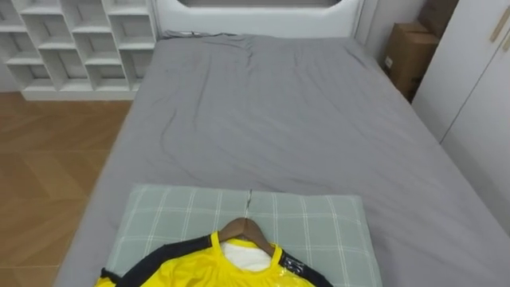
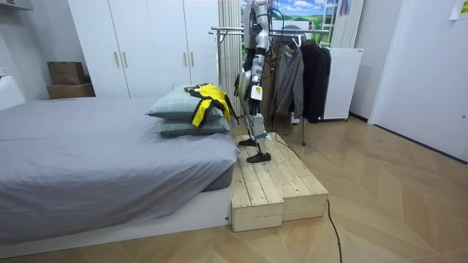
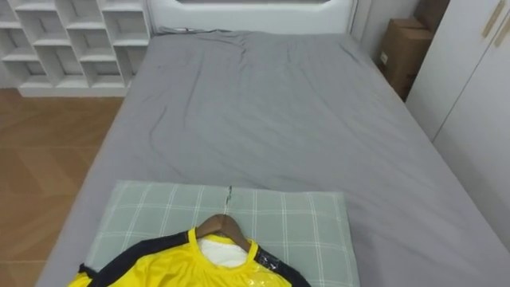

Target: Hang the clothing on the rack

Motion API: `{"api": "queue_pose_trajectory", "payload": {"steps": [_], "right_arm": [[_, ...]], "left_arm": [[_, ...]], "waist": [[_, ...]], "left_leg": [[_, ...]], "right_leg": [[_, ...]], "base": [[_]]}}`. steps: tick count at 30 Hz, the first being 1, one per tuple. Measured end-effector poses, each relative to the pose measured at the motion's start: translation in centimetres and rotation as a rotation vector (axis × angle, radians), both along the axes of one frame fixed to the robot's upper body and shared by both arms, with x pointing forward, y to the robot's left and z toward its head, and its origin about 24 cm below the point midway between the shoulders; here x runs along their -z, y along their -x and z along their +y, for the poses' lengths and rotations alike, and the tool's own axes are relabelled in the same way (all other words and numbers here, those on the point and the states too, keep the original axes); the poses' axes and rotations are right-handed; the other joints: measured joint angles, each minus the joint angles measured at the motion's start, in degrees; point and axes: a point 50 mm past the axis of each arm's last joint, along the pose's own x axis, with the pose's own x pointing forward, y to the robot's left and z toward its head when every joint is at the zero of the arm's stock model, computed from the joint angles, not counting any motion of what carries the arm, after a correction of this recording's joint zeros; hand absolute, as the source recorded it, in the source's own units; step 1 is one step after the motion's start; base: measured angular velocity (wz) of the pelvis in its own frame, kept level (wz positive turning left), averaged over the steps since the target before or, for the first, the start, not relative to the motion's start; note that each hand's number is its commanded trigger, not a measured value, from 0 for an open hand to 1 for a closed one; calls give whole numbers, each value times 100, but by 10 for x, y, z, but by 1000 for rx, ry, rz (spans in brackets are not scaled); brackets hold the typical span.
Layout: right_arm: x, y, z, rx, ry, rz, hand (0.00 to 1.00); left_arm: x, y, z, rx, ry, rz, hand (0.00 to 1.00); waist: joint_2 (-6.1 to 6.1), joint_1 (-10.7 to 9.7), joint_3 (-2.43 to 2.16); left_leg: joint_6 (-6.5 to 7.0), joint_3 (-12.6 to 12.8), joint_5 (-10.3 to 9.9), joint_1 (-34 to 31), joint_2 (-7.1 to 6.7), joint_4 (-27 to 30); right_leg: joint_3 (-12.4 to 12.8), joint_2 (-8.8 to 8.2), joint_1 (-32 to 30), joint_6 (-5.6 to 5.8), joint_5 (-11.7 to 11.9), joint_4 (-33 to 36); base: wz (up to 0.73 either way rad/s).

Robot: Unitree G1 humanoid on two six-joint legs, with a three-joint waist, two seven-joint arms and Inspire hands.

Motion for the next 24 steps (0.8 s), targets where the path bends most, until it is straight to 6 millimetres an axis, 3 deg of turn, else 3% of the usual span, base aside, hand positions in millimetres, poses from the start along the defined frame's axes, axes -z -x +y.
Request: {"api": "queue_pose_trajectory", "payload": {"steps": [5,12,16,24], "right_arm": [[-1,1,-7,4,70,30,0],[-2,-5,-9,-4,109,45,0],[-2,-4,-11,-3,121,50,0],[-2,-6,-11,-35,135,50,0]], "left_arm": [[-8,11,13,-33,-200,99,0],[-33,-21,38,-129,-522,5,0],[-39,-20,41,-146,-624,24,0],[-45,-37,36,25,-754,-5,0]], "waist": [[38,49,1],[72,45,-28],[94,-18,-83],[52,-59,-80]], "left_leg": [[0,-48,0,-17,-9,50],[-11,-60,11,2,-21,91],[-10,-61,13,11,-22,91],[-17,-211,16,-19,-32,100]], "right_leg": [[86,1,27,1,0,4],[134,1,70,-42,-71,2],[132,-1,78,-42,-71,5],[21,-5,118,-44,-106,-8]], "base": [[6],[0],[0],[9]]}}
